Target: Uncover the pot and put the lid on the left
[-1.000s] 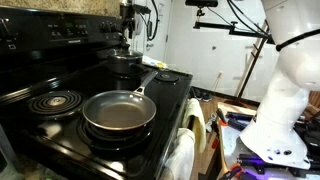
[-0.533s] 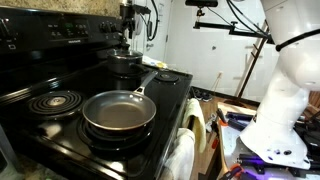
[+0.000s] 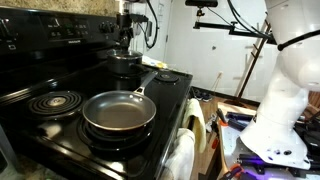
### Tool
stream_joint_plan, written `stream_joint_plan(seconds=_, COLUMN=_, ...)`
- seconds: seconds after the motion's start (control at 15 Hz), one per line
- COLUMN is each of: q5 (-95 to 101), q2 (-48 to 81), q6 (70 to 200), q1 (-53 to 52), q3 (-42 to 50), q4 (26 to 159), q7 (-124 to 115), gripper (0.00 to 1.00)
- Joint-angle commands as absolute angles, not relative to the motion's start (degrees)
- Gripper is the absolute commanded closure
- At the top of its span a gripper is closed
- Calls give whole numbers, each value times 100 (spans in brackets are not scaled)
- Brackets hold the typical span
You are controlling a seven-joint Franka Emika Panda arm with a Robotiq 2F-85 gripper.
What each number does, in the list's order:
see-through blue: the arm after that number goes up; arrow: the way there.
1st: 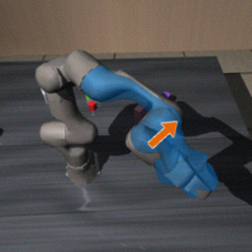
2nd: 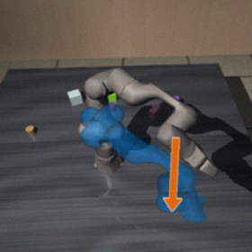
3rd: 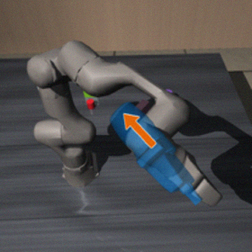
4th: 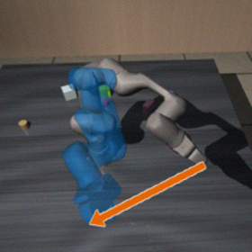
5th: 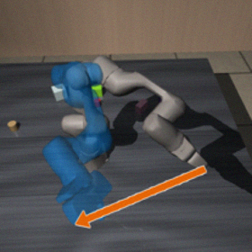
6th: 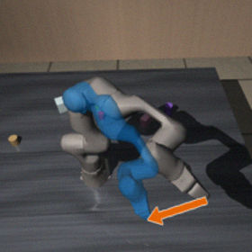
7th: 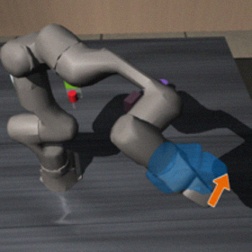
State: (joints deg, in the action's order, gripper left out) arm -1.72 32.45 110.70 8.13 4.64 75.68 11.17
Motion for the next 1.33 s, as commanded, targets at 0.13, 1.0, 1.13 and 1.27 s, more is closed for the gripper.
stream_joint_plan(seconds=0.13, q5=166, q2=2787, q6=11712, q1=711, q3=524, q4=8383, q7=785, gripper=0)
stream_joint_plan(seconds=1.0, q5=474, q2=2720, q6=11520, q1=756, q3=581, q4=8165, q7=760, gripper=0)
stream_joint_plan(seconds=1.13, q5=324, q2=2852, q6=11492, q1=836, q3=551, q4=8086, q7=814, gripper=0)
stream_joint_plan(seconds=1.27, q5=205, q2=2947, q6=11503, q1=902, q3=505, q4=8043, q7=887, gripper=0)
